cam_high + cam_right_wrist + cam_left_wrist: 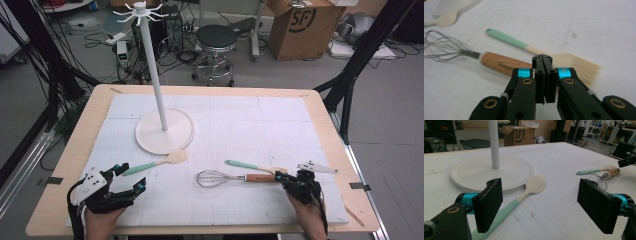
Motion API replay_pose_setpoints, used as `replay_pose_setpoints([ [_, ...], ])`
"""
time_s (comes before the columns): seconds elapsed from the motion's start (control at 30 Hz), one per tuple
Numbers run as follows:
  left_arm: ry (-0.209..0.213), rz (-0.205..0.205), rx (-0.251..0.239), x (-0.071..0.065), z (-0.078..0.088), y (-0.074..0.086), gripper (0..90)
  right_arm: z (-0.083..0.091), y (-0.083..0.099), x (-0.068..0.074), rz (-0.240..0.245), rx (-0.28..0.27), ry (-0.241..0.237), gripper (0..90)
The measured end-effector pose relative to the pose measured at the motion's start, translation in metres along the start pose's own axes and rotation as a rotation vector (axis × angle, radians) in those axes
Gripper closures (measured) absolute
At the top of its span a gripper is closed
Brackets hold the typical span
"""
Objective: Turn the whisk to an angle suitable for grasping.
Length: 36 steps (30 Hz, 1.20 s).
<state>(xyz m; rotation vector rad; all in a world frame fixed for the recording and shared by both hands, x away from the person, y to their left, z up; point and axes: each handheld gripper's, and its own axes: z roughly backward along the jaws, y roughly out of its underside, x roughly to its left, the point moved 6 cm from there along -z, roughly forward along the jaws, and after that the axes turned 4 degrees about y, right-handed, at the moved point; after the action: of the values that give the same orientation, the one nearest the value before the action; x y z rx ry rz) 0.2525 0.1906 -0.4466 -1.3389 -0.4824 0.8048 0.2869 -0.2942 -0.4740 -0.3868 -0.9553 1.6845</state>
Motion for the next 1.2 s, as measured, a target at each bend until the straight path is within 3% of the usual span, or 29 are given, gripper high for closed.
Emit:
replay_pose_setpoints([
  [0.2,-0.003,0.004,0.0,0.0,0.0,0.001,21.0,0.002,0.006,-0.027,-0.03,0.016,0.053,89.7],
  [0.43,-0.004,0.005,0.0,0.0,0.0,0.001,21.1,-0.005,0.01,-0.032,-0.052,0.055,0.047,89.8],
  [0.63,-0.004,0.004,-0.001,0.001,0.001,0.001,21.0,-0.01,0.011,-0.036,-0.088,0.077,0.014,89.8],
  [0.9,-0.004,0.001,0.003,0.0,-0.001,0.001,21.1,-0.015,0.01,-0.025,-0.091,0.085,-0.023,89.7],
  [1.2,-0.003,0.005,-0.002,0.0,0.0,0.001,21.1,-0.034,0.004,0.007,-0.061,0.099,-0.066,89.8],
])
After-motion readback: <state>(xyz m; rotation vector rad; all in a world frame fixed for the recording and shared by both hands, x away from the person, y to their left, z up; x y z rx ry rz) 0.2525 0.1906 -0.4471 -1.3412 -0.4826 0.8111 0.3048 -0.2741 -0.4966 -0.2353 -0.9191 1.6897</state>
